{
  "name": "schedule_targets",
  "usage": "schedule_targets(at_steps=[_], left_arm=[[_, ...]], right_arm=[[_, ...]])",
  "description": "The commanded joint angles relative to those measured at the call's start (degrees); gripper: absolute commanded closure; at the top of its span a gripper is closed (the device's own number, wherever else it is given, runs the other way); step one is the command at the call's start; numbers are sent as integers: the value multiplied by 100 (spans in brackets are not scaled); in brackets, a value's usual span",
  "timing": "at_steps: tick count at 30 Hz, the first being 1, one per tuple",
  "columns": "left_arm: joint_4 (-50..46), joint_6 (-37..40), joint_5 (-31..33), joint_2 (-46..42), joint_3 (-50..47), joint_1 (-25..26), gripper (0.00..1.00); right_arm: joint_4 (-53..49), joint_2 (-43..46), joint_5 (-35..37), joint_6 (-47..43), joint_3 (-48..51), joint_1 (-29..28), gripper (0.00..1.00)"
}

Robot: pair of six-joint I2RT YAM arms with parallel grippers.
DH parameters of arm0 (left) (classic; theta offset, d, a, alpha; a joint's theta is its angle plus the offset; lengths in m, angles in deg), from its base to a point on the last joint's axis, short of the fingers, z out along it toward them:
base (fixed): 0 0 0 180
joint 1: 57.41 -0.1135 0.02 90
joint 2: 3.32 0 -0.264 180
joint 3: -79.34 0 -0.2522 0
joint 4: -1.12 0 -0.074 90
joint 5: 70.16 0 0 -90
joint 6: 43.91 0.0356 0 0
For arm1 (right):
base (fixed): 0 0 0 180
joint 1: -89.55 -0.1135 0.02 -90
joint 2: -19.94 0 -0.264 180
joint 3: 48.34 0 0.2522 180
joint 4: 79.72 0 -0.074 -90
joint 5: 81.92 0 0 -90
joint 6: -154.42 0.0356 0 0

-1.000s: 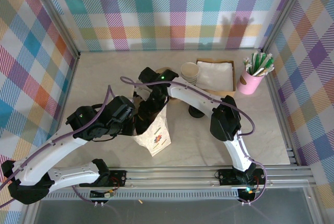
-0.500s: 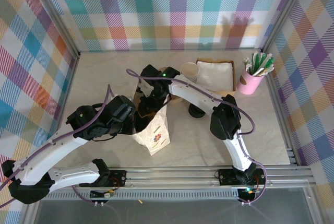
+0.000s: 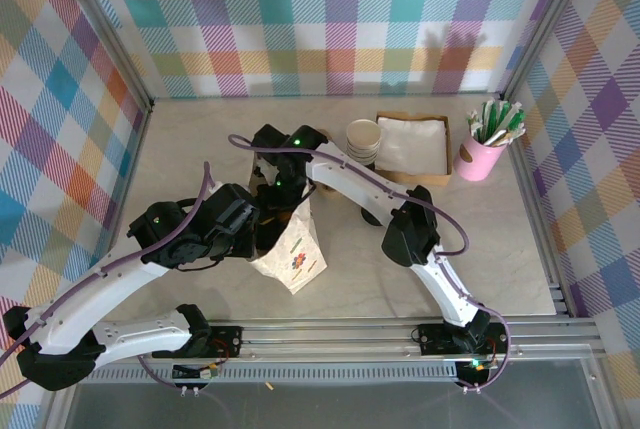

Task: Pack the takeout coffee

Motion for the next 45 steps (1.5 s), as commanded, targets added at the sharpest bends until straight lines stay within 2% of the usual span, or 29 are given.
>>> schedule_targets(at_steps=[1, 5, 13, 29, 32, 39, 44, 45], left_arm=[[-658, -78, -311, -67, -5, -13, 100], [-643, -69, -312, -30, 21, -13, 100], [-668, -107, -261, 32, 5, -13, 100], [-756, -177, -205, 166, 52, -13, 100], [-782, -207, -189, 156, 44, -13, 100], [-782, -192, -191, 170, 25, -13, 100], [-797, -173, -172, 176, 68, -13, 100], [-798, -162, -171, 177, 75, -13, 100]], right_arm=[[-83, -90, 656, 357, -114, 109, 53], [59, -98, 448, 647, -198, 74, 61], [45, 60, 559, 756, -401, -38, 73], [65, 314, 568, 1951, -487, -62, 74], [249, 437, 484, 2164, -217, -53, 73], [1012, 879, 254, 2625, 1225, 115, 68], [1056, 915, 198, 2804, 1525, 170, 54], [1019, 909, 231, 2801, 1492, 170, 49]])
